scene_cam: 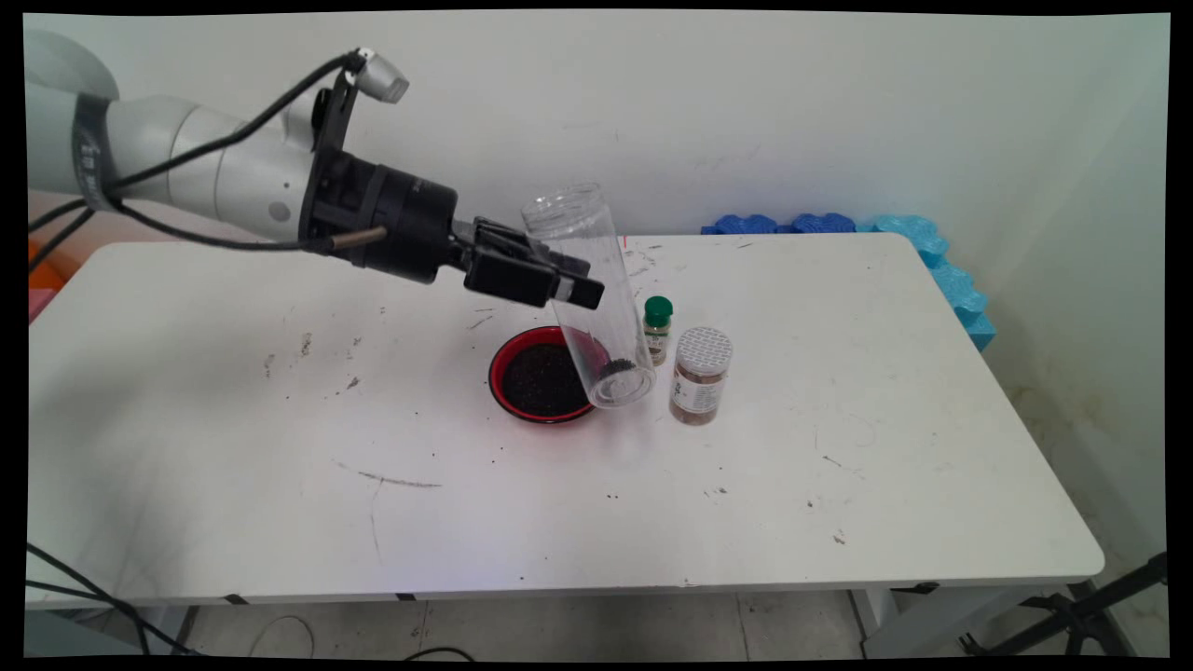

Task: Pour the black seasoning powder in the red bowl

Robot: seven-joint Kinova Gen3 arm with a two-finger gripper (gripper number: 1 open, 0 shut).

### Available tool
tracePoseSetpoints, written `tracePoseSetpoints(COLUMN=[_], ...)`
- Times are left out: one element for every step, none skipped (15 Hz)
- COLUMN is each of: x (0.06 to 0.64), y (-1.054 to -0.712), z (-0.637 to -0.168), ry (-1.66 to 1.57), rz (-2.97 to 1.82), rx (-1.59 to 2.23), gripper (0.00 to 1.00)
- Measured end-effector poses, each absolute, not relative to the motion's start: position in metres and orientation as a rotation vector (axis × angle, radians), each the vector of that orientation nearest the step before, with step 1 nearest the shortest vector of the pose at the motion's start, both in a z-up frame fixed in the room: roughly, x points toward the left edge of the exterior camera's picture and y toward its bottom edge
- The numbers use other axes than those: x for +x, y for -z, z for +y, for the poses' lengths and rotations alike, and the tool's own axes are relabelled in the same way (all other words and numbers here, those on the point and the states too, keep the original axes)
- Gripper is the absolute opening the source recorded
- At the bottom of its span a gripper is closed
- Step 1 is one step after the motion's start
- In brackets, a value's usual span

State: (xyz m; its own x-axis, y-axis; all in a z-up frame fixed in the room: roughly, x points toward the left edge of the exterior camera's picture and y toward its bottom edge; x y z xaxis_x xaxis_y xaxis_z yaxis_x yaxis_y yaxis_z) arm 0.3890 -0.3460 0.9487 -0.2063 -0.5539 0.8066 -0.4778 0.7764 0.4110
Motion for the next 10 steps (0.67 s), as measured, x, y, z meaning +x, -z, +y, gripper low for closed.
tracePoseSetpoints(x=[0.388,0.386,0.384,0.383,0.382,0.380,0.378,0.376,0.374,0.374], y=[-0.947,-0.945,-0.943,-0.941,-0.939,-0.937,-0.935,-0.934,-0.932,-0.931], z=[-0.344,-0.341,-0.338,-0.337,-0.336,-0.335,-0.334,-0.333,-0.333,-0.332], ry=[0.071,0.049,0.032,0.020,0.011,0.000,-0.013,-0.024,-0.035,-0.042], rz=[-1.864,-1.886,-1.902,-1.915,-1.923,-1.935,-1.947,-1.957,-1.967,-1.973], rx=[0.769,0.737,0.714,0.697,0.686,0.672,0.656,0.645,0.633,0.626], gripper=[0.00,0.00,0.00,0.00,0.00,0.00,0.00,0.00,0.00,0.00])
